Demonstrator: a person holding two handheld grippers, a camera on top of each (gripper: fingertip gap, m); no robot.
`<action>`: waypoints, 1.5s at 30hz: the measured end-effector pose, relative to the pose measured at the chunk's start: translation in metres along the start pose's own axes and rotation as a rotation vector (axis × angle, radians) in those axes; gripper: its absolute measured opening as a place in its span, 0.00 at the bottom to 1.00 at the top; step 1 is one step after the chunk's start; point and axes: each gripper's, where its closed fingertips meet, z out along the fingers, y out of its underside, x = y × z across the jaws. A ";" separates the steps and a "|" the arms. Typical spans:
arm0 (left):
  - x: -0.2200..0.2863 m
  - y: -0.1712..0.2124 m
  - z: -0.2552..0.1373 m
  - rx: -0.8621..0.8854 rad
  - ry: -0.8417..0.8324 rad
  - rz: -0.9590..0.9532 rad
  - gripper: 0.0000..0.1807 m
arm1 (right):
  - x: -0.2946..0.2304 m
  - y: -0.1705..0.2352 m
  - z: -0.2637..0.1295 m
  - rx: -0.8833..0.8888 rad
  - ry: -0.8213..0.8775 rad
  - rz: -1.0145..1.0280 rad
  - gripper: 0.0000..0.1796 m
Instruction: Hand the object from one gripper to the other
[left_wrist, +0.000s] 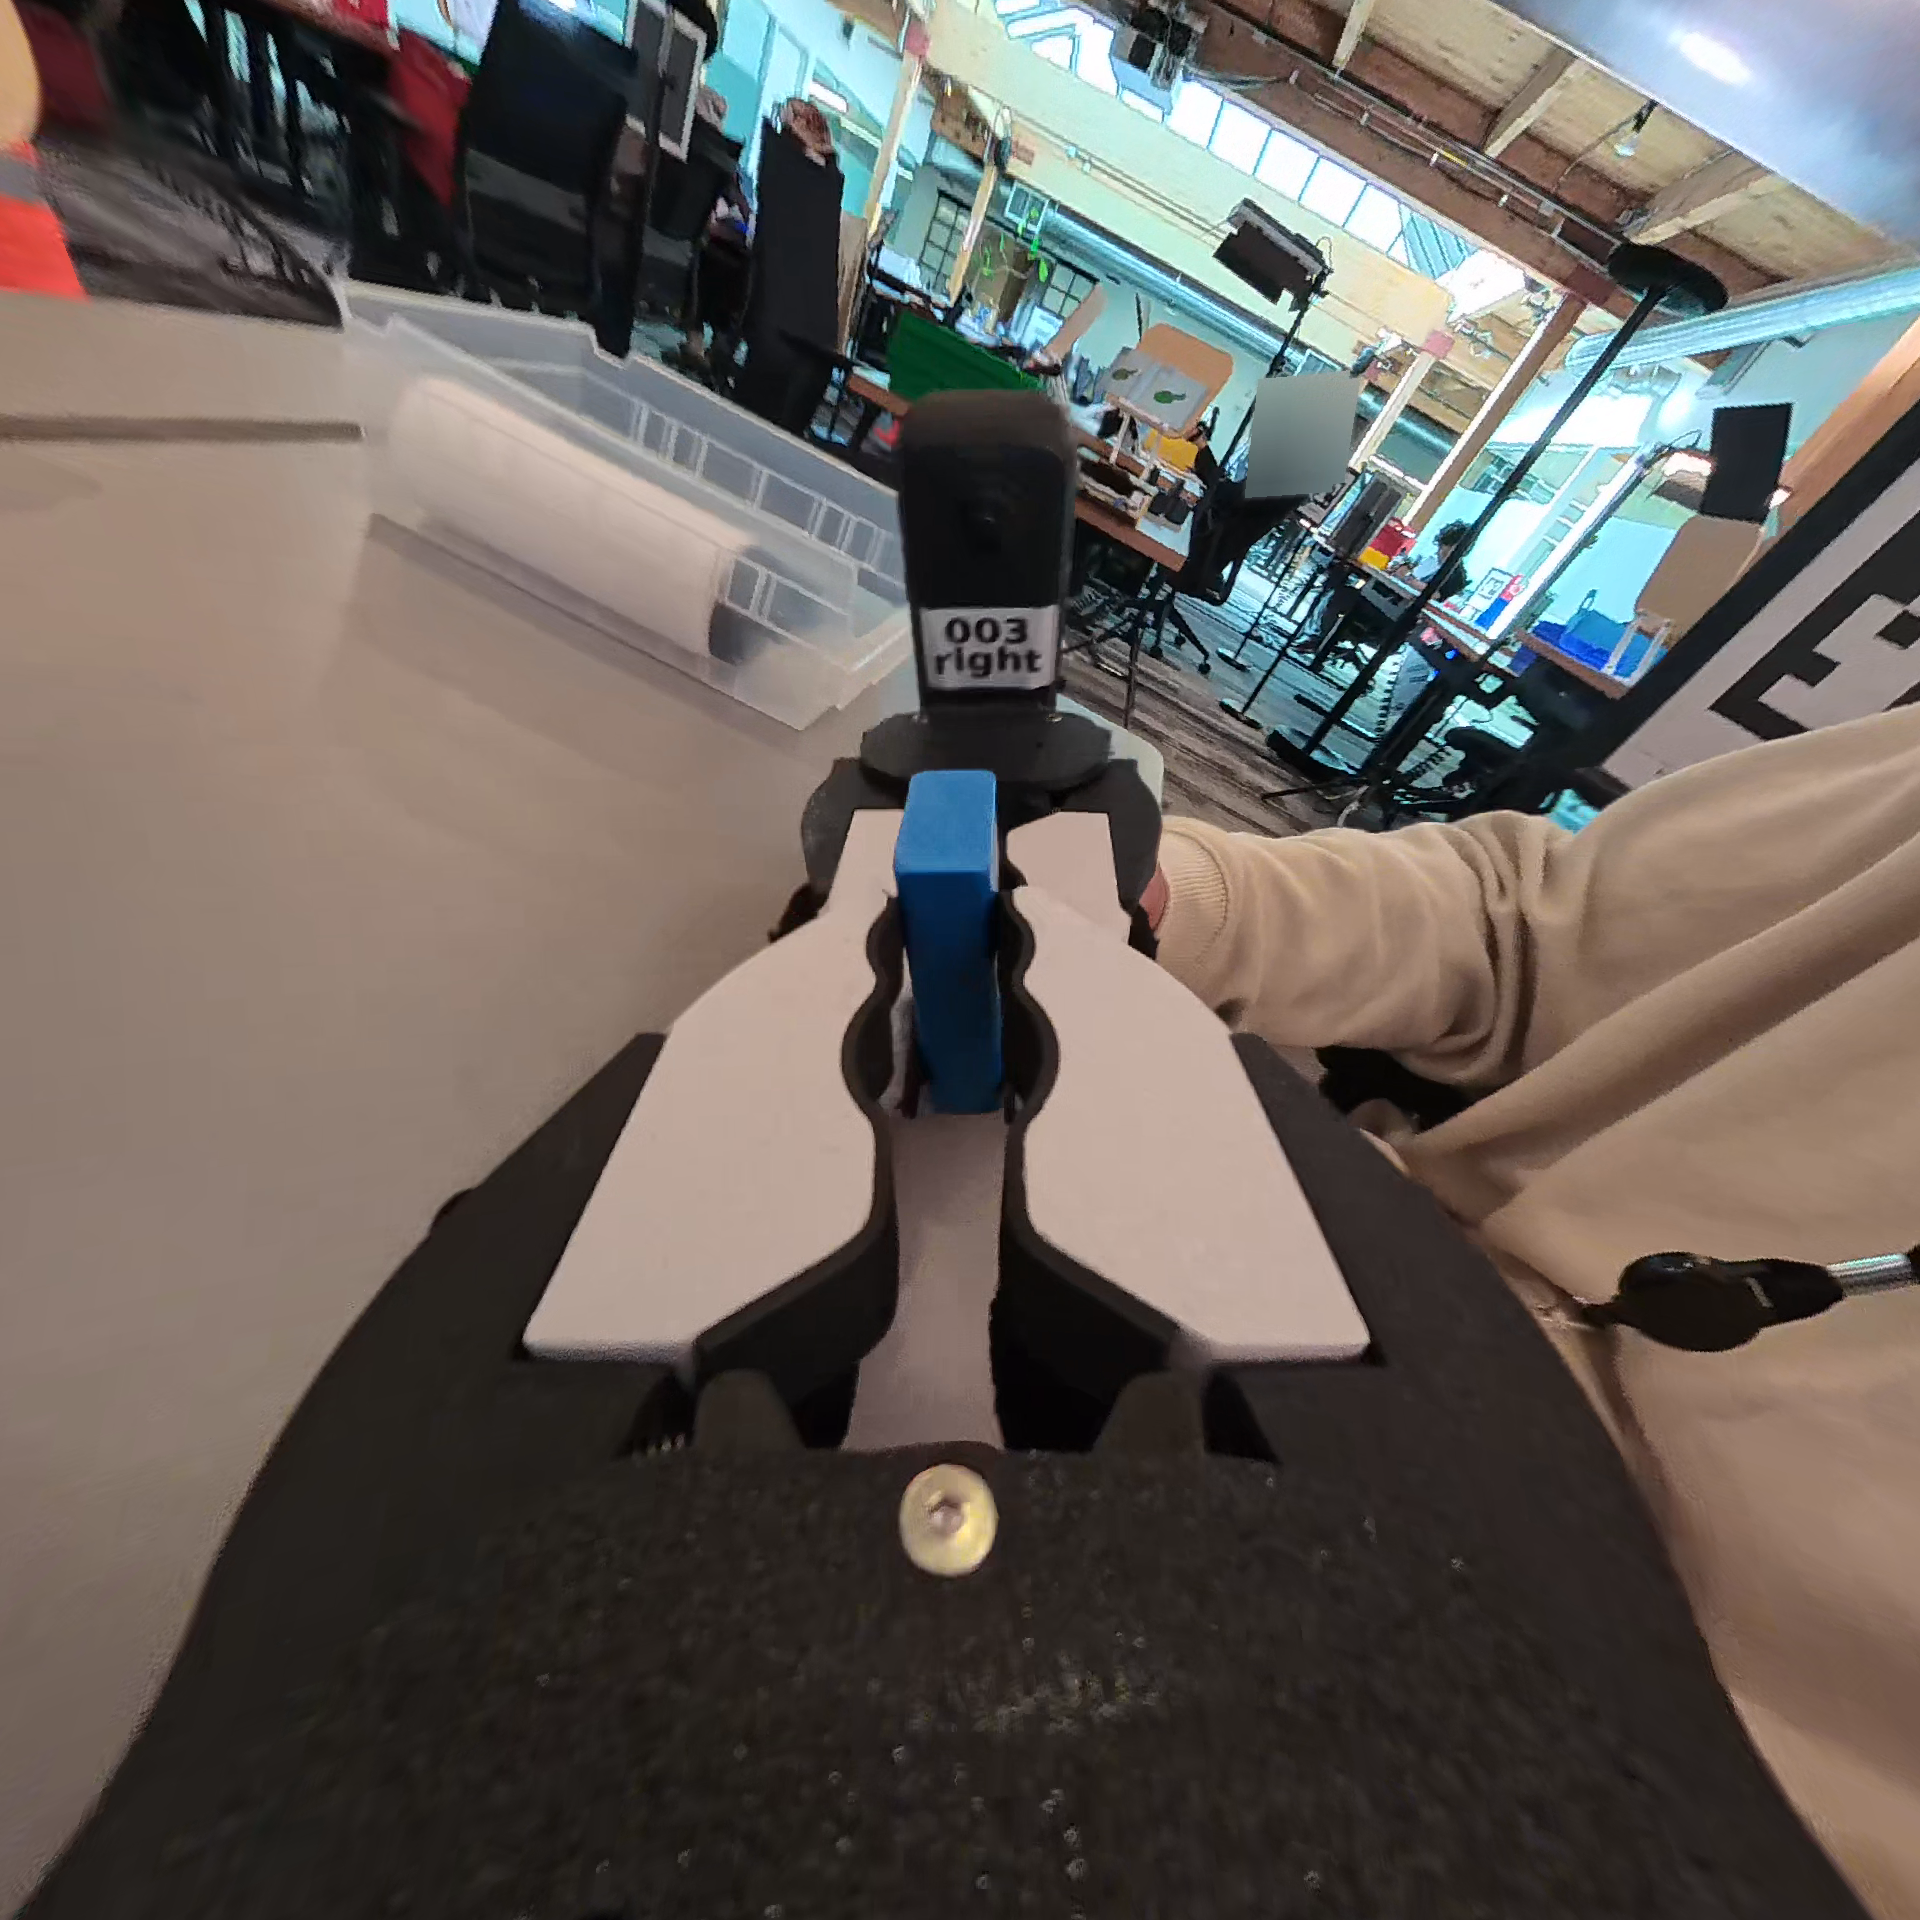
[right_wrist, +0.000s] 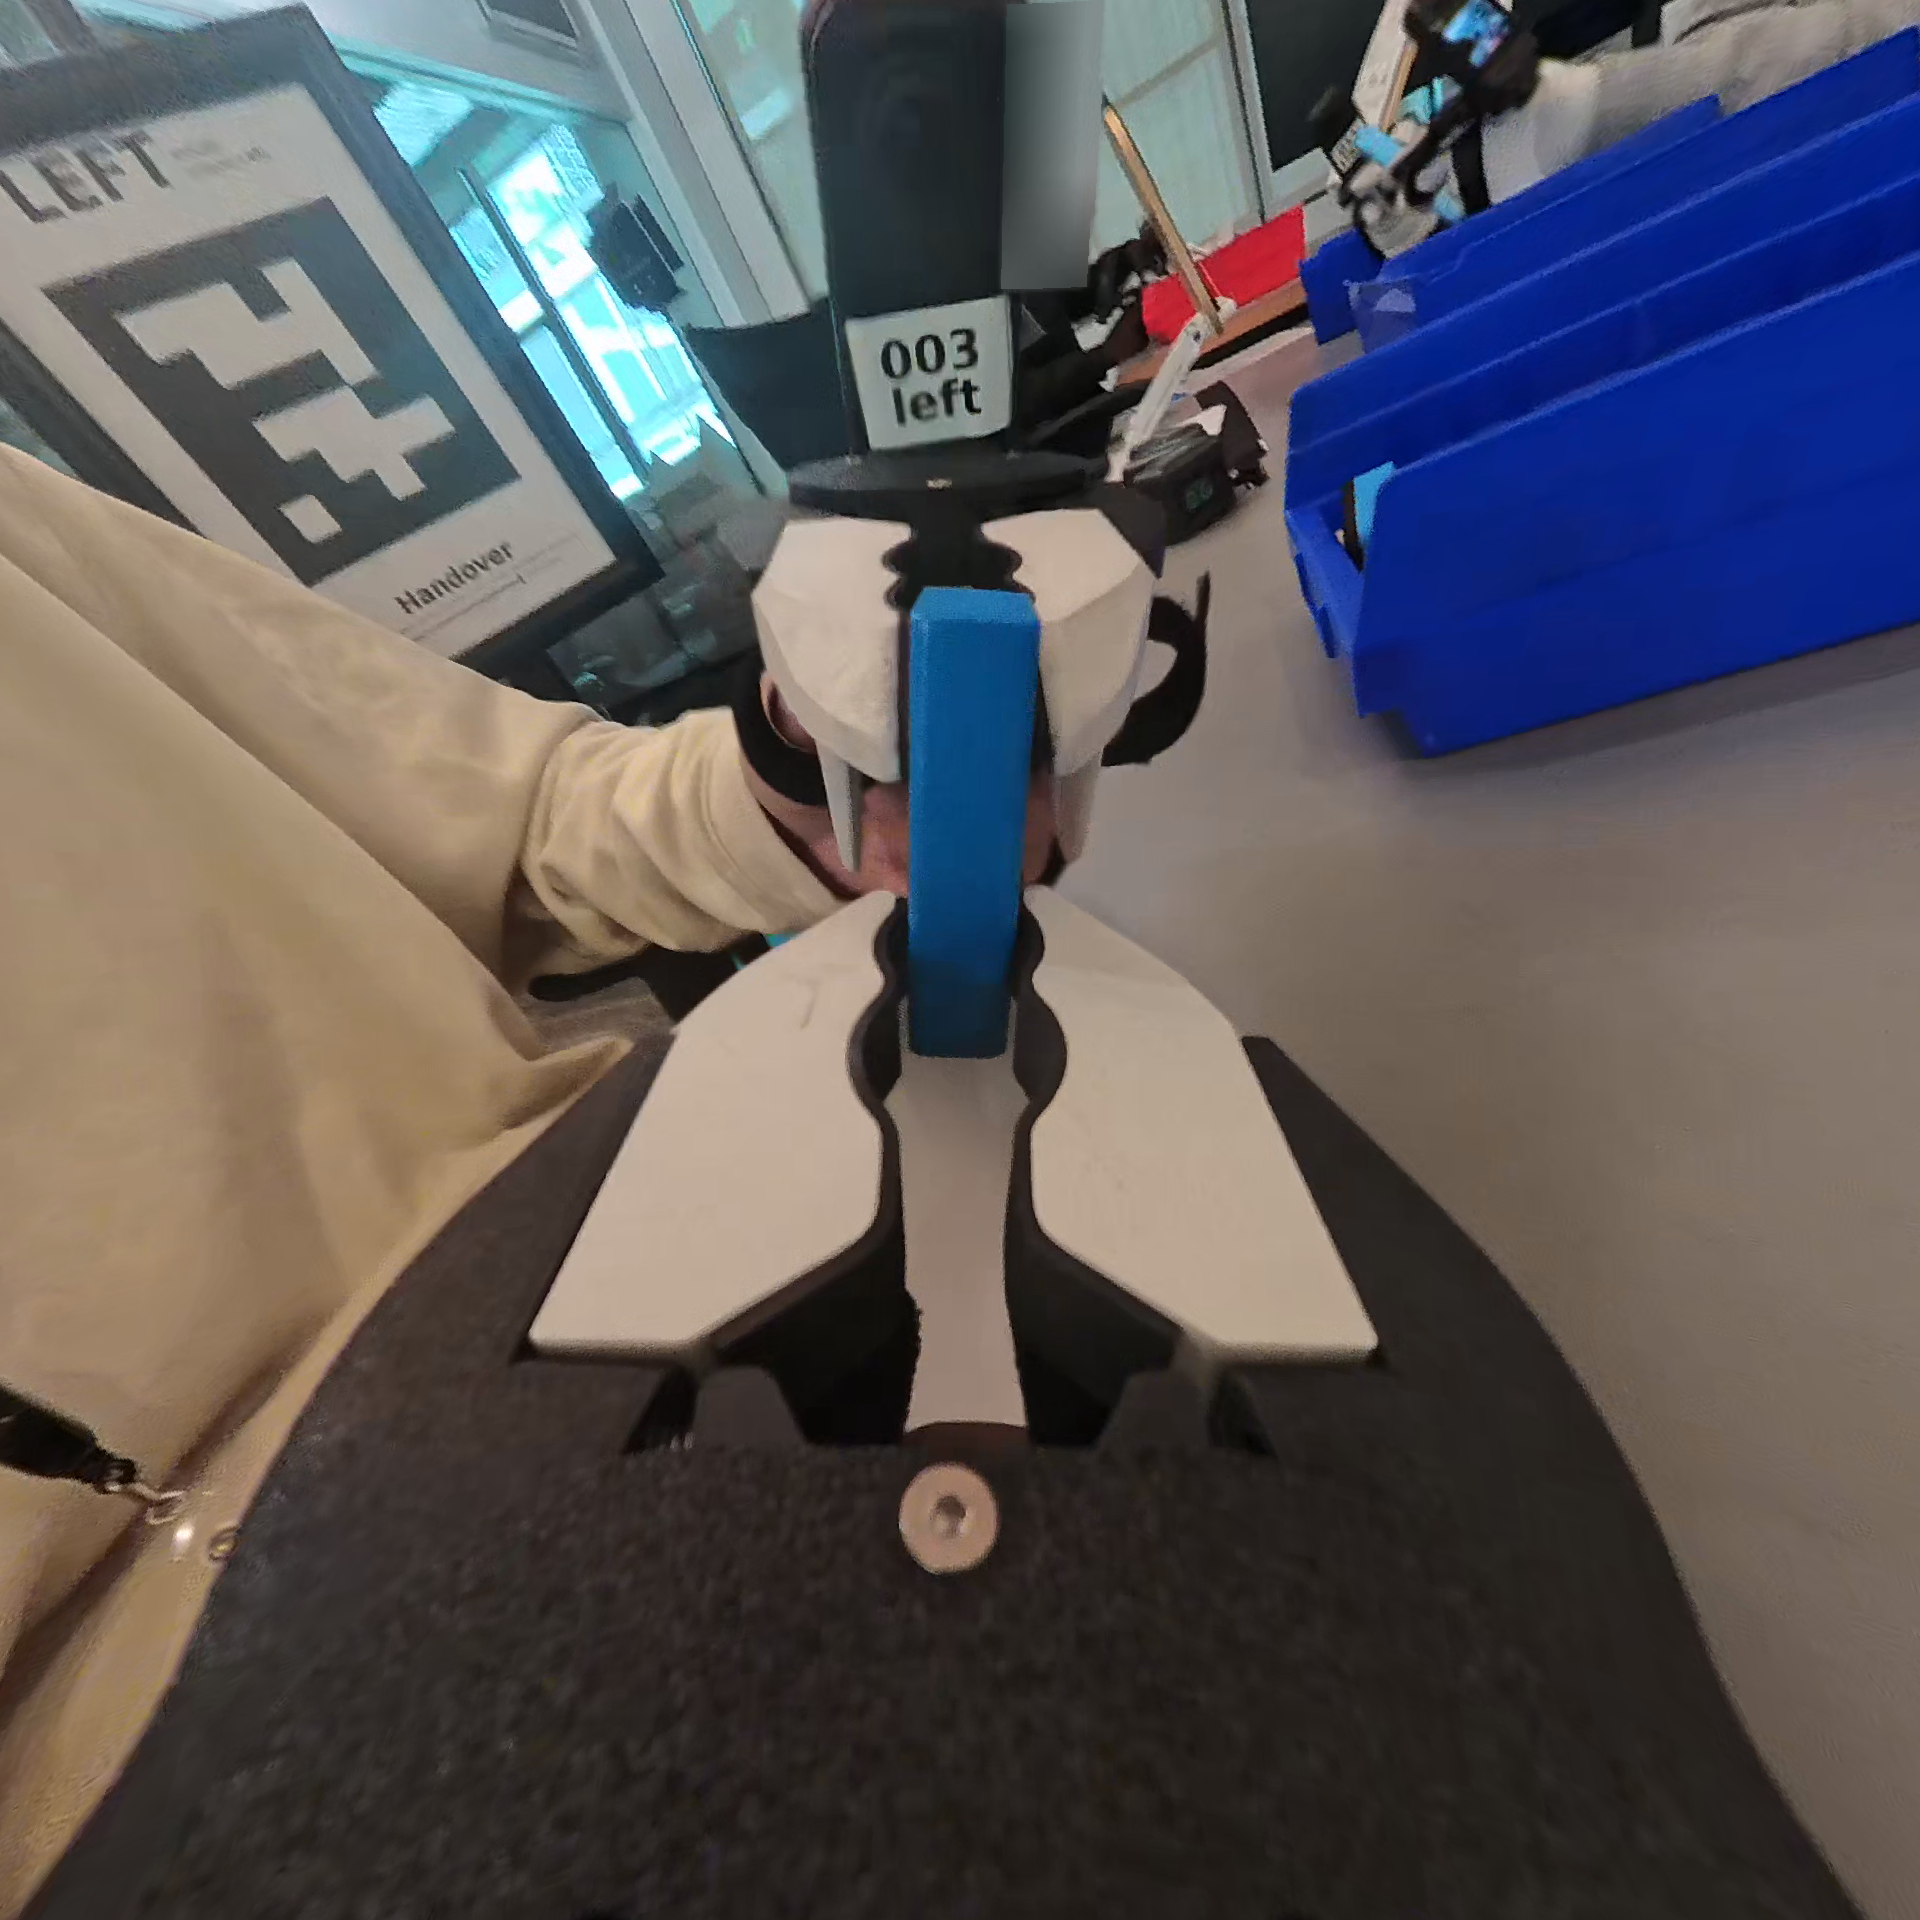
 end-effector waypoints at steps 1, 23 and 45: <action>-0.002 0.002 -0.001 -0.011 0.007 -0.032 0.09 | 0.003 0.003 0.000 -0.022 0.028 -0.030 0.11; 0.027 0.009 -0.001 -0.188 0.364 -0.460 0.09 | -0.023 -0.015 -0.017 -0.134 0.305 -0.999 0.39; -0.050 0.024 -0.060 -0.080 -0.582 0.125 0.29 | 0.090 -0.054 -0.119 -0.205 1.074 -0.735 0.37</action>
